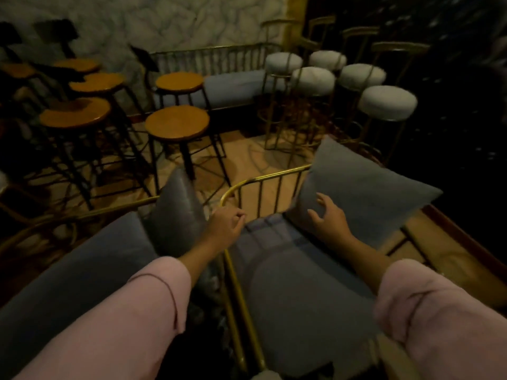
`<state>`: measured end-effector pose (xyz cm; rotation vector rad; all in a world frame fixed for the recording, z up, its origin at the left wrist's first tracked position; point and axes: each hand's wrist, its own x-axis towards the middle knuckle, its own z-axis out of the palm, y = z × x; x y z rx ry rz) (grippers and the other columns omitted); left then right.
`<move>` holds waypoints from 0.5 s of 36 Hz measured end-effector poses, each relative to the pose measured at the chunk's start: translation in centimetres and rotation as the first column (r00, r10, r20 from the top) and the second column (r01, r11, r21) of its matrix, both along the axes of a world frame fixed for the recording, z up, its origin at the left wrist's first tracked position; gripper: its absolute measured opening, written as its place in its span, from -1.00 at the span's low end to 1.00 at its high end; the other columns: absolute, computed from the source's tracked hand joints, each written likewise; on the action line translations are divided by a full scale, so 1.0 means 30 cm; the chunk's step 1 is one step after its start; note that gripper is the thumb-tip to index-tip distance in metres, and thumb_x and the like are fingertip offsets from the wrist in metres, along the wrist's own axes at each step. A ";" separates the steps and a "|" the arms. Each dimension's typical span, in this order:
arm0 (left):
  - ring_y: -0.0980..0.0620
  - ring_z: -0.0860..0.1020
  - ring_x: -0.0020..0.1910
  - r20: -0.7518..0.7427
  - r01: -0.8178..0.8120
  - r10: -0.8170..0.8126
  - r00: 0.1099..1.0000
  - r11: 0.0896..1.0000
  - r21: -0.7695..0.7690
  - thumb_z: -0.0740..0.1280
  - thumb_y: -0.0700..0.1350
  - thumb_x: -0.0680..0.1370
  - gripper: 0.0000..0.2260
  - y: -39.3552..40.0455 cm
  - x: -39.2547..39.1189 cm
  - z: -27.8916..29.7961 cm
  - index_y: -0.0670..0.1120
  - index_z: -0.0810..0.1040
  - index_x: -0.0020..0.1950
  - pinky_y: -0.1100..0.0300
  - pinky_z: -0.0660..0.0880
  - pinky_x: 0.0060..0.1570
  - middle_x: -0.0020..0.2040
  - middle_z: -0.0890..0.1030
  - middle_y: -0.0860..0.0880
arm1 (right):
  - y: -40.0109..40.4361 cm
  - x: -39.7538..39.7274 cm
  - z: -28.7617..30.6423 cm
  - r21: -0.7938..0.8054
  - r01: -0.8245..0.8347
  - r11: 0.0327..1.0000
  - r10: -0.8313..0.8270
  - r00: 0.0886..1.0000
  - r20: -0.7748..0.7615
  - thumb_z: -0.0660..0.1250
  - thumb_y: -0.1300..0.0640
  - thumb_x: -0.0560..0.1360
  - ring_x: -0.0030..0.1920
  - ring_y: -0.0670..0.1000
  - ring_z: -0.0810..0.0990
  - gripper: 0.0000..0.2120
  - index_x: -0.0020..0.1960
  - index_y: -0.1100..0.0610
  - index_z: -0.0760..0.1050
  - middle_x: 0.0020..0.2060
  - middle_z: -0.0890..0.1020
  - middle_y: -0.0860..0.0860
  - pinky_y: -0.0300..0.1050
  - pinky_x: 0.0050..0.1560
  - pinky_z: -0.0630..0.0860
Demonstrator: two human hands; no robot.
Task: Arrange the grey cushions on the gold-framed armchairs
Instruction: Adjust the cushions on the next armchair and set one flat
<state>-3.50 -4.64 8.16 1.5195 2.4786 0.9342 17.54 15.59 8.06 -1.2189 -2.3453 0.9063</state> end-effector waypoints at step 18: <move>-0.09 0.65 -0.06 0.402 -0.146 0.230 0.886 0.963 -0.229 0.39 -0.15 0.52 -0.89 0.922 0.401 -0.207 -0.16 0.68 -0.07 0.20 0.48 -0.10 -0.09 0.71 -0.14 | 0.864 0.501 -0.141 0.220 0.190 0.957 -0.250 0.923 0.291 0.29 -0.02 0.56 0.59 0.15 0.00 -0.40 0.53 0.15 0.22 0.57 0.17 0.13 0.19 0.54 -0.05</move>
